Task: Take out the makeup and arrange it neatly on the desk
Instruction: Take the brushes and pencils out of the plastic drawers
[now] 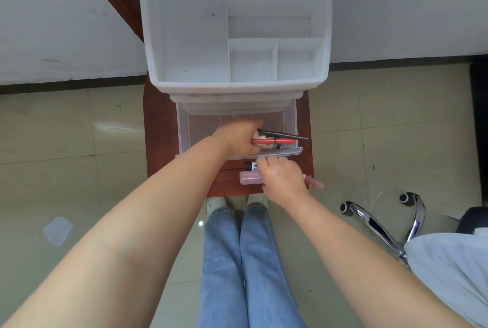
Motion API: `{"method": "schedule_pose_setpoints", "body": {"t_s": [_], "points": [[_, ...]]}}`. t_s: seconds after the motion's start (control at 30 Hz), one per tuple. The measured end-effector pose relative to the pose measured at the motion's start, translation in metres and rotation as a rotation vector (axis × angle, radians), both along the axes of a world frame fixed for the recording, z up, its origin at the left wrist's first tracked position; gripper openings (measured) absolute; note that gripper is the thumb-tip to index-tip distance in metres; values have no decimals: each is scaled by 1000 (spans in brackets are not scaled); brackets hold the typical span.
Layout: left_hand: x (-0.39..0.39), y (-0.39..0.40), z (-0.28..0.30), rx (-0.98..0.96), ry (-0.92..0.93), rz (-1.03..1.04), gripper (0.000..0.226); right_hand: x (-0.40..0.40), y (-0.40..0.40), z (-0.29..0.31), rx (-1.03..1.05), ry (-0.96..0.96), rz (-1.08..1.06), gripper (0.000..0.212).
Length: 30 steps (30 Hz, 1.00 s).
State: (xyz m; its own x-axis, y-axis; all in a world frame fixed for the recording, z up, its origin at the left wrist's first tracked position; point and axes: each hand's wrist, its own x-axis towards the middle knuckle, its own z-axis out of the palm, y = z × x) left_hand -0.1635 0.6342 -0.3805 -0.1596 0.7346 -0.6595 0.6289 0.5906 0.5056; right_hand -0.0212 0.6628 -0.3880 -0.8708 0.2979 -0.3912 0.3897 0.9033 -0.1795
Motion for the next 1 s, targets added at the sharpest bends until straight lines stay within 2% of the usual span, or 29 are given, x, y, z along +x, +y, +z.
{"method": "schedule_pose_setpoints", "body": {"t_s": [0.1, 0.13, 0.33, 0.57, 0.67, 0.87, 1.0], "points": [[1, 10, -1, -78, -33, -58, 44, 1, 3, -1, 3, -1, 18, 57], [0, 12, -1, -96, -36, -73, 45, 1, 3, 0, 8, 3, 16, 57], [-16, -2, 11, -82, -50, 29, 41, -3, 6, 2, 33, 17, 13, 54], [-48, -53, 55, 6, 130, 240, 19, -29, 7, 15, -28, -26, -71, 54], [-55, -74, 70, 44, 185, 369, 18, -44, 6, 19, -117, -95, -107, 53], [-56, -109, 73, 49, 133, 555, 24, -76, 23, 23, -57, -55, -127, 65], [-52, -122, 67, 17, 106, 614, 27, -79, 25, 20, -52, -114, -92, 70]]}}
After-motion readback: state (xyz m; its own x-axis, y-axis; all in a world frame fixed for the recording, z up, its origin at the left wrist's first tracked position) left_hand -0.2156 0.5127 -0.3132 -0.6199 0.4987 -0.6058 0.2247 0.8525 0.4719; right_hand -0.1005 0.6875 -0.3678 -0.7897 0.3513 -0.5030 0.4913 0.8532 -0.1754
